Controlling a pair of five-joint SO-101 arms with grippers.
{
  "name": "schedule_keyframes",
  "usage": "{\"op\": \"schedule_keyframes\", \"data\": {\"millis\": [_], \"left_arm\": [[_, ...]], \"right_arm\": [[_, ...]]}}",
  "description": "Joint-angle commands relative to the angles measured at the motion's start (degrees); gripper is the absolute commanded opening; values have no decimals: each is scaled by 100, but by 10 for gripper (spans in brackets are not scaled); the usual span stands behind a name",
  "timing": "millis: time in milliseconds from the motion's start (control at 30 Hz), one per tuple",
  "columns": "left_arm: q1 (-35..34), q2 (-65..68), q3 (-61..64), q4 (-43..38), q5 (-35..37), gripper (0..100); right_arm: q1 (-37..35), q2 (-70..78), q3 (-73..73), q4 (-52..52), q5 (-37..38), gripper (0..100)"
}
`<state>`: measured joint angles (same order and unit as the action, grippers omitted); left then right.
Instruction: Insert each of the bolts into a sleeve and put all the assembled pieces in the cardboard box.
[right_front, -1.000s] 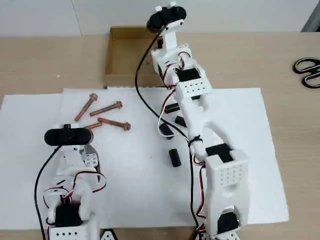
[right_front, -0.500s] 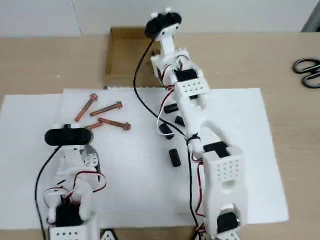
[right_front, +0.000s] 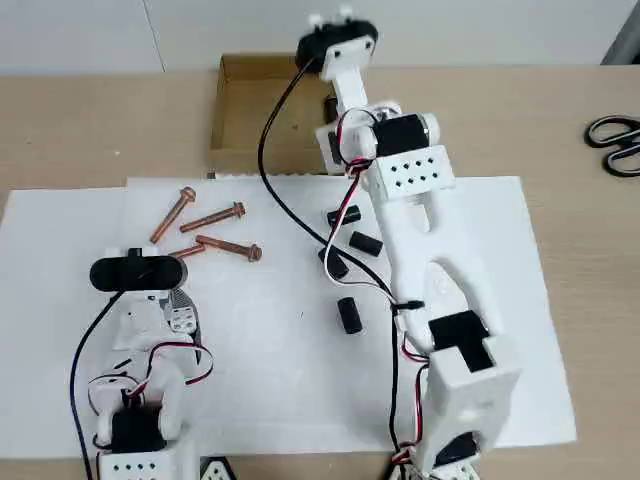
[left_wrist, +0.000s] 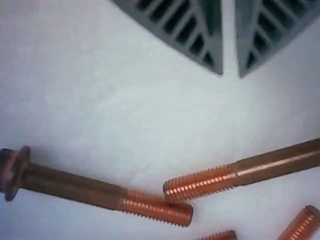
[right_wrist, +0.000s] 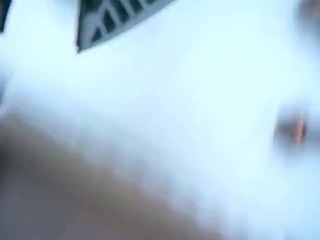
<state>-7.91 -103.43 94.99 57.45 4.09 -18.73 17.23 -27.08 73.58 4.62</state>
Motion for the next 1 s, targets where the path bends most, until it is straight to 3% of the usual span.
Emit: {"op": "schedule_keyframes", "data": {"millis": [0,100,233,567,967], "left_arm": [[-9,-62,-31,-132,-18,6],[-9,-62,-31,-132,-18,6],[-9,-62,-31,-132,-18,6],[-9,-62,-31,-132,-18,6],[-9,-62,-31,-123,-18,6]], "right_arm": [[-4,-382,-273,1279,79,86],[-4,-365,-264,1982,185,86],[40,-365,-237,2343,949,86],[110,251,-167,2325,2312,148],[171,1103,-176,1833,3077,149]]}}
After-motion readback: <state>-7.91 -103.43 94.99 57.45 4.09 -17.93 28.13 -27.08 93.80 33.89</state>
